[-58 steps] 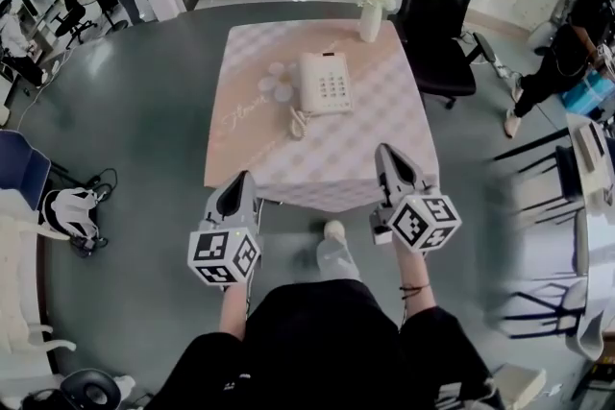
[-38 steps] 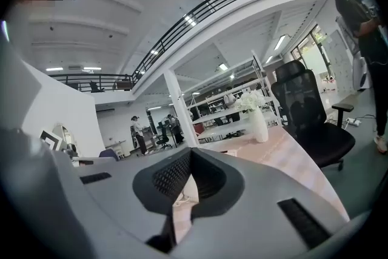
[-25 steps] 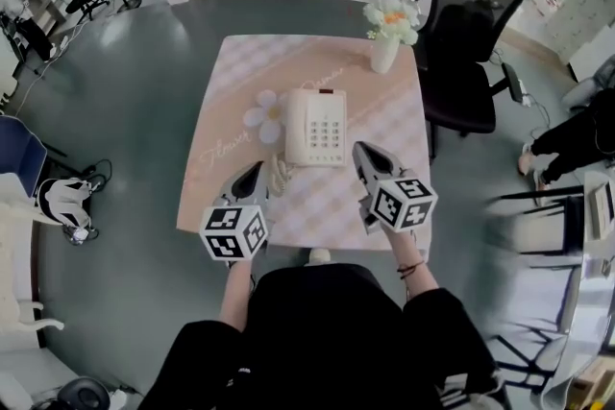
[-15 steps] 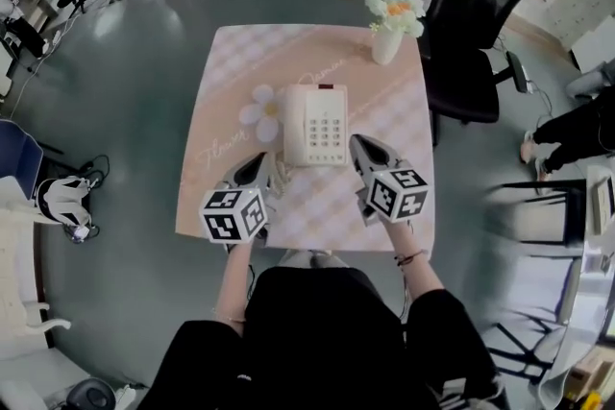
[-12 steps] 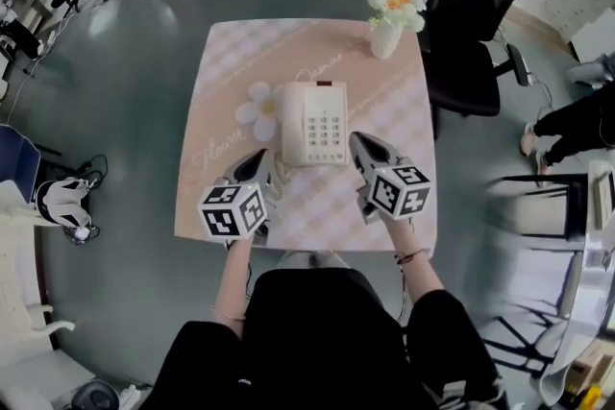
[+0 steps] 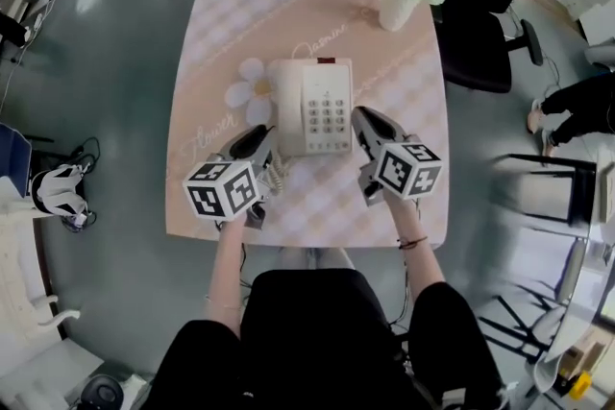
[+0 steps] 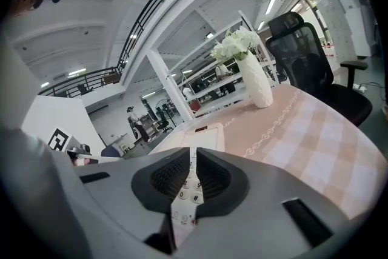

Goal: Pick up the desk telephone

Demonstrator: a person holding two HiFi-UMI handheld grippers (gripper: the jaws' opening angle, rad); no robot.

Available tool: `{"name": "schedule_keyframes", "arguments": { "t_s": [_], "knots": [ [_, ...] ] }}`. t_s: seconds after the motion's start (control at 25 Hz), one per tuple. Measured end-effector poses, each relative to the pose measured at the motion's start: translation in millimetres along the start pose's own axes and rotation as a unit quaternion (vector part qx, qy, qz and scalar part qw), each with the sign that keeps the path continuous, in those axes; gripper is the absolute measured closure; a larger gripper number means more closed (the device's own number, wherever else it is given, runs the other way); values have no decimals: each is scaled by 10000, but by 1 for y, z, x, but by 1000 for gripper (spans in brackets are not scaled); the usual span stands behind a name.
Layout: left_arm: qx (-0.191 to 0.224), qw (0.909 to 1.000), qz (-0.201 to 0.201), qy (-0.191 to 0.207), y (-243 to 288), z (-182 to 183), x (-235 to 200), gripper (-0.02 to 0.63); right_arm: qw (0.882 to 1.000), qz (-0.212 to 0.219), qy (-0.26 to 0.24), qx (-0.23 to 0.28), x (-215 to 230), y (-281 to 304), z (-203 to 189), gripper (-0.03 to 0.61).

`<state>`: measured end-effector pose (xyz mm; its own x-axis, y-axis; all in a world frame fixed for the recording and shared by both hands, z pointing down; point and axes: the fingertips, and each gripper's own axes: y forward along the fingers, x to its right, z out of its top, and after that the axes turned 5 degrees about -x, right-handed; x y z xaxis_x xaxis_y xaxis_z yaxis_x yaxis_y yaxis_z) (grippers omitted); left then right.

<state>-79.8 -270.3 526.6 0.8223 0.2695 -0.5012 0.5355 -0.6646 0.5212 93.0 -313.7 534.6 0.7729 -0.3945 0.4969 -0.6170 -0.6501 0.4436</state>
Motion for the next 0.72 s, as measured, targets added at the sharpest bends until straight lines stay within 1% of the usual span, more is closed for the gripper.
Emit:
{"name": "schedule_keyframes", "arguments": {
  "t_s": [0.16, 0.28, 0.4, 0.48, 0.64, 0.72],
  "knots": [
    [-46, 9998, -172, -118, 19, 5, -4, 486, 9999, -26, 129, -104, 9, 14, -1, 531],
    [-172, 9993, -282, -191, 34, 4, -6, 448, 9993, -33, 283, -254, 18, 24, -3, 497],
    [-217, 9983, -410, -355, 46, 4, -7, 399, 9982, -11, 455, -394, 24, 32, -3, 451],
    [-209, 9971, -511, -516, 52, 6, -8, 365, 9974, -15, 585, -416, 27, 37, -1, 408],
    [-377, 9949, -637, -692, 64, 3, -9, 345, 9942, 115, 965, -467, 29, 46, 0, 379],
    [-452, 9934, -707, -780, 68, 2, -10, 336, 9920, 169, 1154, -484, 31, 50, 0, 351]
  ]
}}
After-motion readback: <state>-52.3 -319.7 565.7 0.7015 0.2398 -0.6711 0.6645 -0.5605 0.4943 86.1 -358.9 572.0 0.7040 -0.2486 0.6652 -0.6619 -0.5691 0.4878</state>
